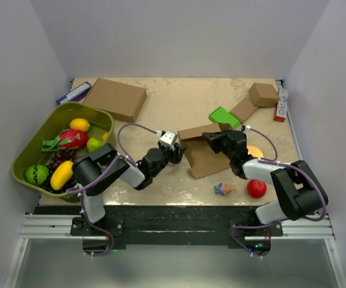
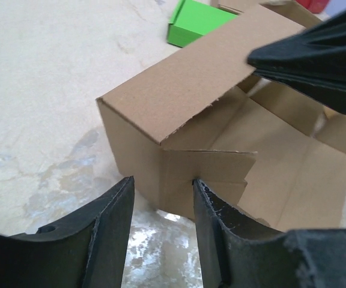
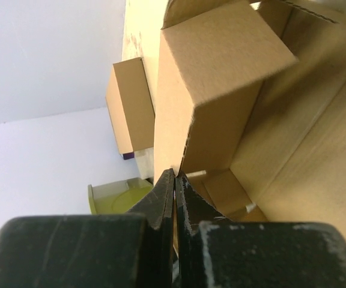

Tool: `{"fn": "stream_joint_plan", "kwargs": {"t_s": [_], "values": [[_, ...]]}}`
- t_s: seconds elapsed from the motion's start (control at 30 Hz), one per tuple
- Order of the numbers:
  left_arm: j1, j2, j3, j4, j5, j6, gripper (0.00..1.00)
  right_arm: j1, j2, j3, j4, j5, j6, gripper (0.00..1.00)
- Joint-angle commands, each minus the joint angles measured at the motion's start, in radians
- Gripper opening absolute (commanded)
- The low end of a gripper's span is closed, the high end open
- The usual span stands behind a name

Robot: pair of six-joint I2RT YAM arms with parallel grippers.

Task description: Fold the paper box

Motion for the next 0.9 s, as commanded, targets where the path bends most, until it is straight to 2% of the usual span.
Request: {"fn": "stream_joint_plan", "kwargs": {"t_s": [0.0, 0.07, 0.17, 0.2, 0.3, 0.57, 0.87], "values": [[0.022, -0.001, 0.058, 0.02, -0.124, 0.001, 0.49, 0.031, 0.013, -0.031, -0.105, -0.111, -0.043, 0.0], [0.023, 0.002, 0.058, 0.028, -0.111, 0.009, 0.51, 0.029, 0.014, -0.029, -0.108, -0.11, -0.047, 0.0], [0.031, 0.015, 0.038, 0.121, 0.012, 0.062, 0.66, 0.029, 0.014, -0.026, -0.113, -0.111, -0.051, 0.0], [0.043, 0.018, 0.031, 0.144, 0.097, 0.078, 0.73, 0.031, 0.014, -0.026, -0.114, -0.113, -0.051, 0.0], [0.083, 0.032, 0.041, 0.126, 0.202, 0.069, 0.79, 0.031, 0.014, -0.024, -0.12, -0.117, -0.057, 0.0], [0.177, 0.056, 0.04, 0.178, 0.475, 0.055, 0.84, 0.029, 0.014, -0.015, -0.128, -0.157, -0.065, 0.0], [0.188, 0.045, 0.05, 0.123, 0.534, 0.098, 0.88, 0.031, -0.058, 0.035, -0.231, -0.159, -0.07, 0.0]]}}
